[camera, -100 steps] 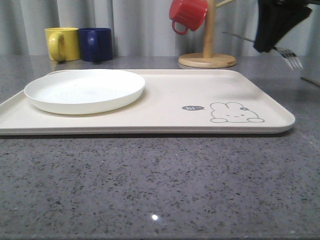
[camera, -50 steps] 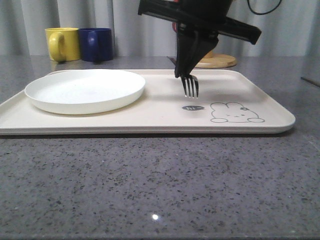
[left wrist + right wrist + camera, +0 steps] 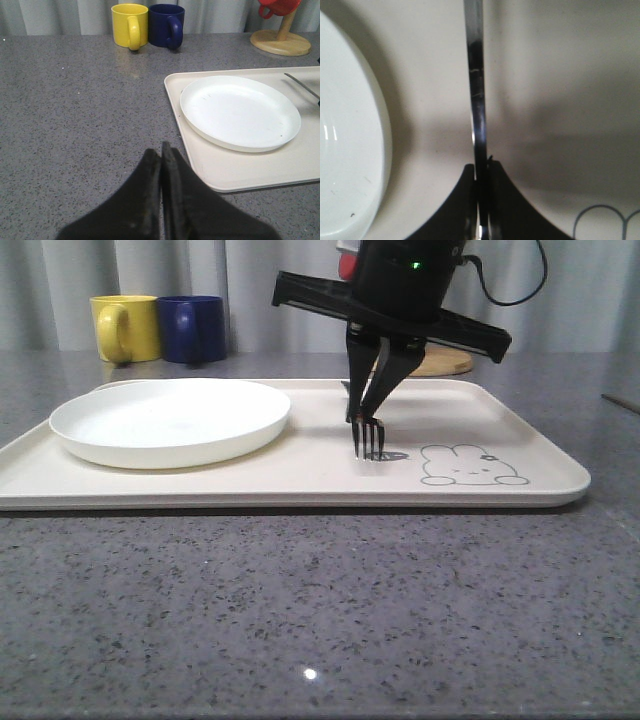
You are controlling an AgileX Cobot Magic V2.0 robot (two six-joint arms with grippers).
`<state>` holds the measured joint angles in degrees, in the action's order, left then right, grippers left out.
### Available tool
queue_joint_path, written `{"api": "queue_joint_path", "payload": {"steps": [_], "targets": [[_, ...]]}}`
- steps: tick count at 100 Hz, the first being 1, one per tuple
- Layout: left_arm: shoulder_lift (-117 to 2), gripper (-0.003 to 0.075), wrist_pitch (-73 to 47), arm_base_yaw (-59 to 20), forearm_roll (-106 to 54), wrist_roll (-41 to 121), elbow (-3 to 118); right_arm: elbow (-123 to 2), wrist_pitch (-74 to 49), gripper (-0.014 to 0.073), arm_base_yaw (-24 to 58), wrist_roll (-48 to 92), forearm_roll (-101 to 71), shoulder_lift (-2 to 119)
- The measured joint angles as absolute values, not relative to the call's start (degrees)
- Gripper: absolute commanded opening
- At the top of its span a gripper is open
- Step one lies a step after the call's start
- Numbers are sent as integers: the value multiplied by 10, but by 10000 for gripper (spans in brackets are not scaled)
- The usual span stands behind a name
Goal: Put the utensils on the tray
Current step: 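Grasp the fork with the right gripper and lower it onto the tray, then open the right gripper, release the fork, and reach for the chopsticks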
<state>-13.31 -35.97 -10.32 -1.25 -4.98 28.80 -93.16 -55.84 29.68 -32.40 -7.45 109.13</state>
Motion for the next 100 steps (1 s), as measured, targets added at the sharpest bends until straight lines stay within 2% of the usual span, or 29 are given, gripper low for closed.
{"api": "queue_joint_path", "payload": {"steps": [13, 20, 25, 40, 46, 74, 100], "targets": [[-133, -19, -360, -103, -12, -50, 288, -932, -558, -63, 297, -324, -74, 1100], [-133, -19, -360, -103, -12, -50, 288, -932, -558, -15, 297, -324, -74, 1104], [-133, -19, -360, -103, -12, -50, 288, -932, -557, 51, 297, -325, -74, 1105], [-133, -19, -360, -103, -12, -50, 288, -932, -556, 340, 297, -325, -74, 1106], [-133, -19, -360, -103, -12, -50, 288, -932, -553, 405, 297, -325, -74, 1106], [-133, -19, -360, -103, -12, -50, 288, -948, -566, 409, 297, -321, -69, 1096], [-133, -19, -360, -103, -12, -50, 288, -958, -635, 409, 283, -279, 41, 1031]]}}
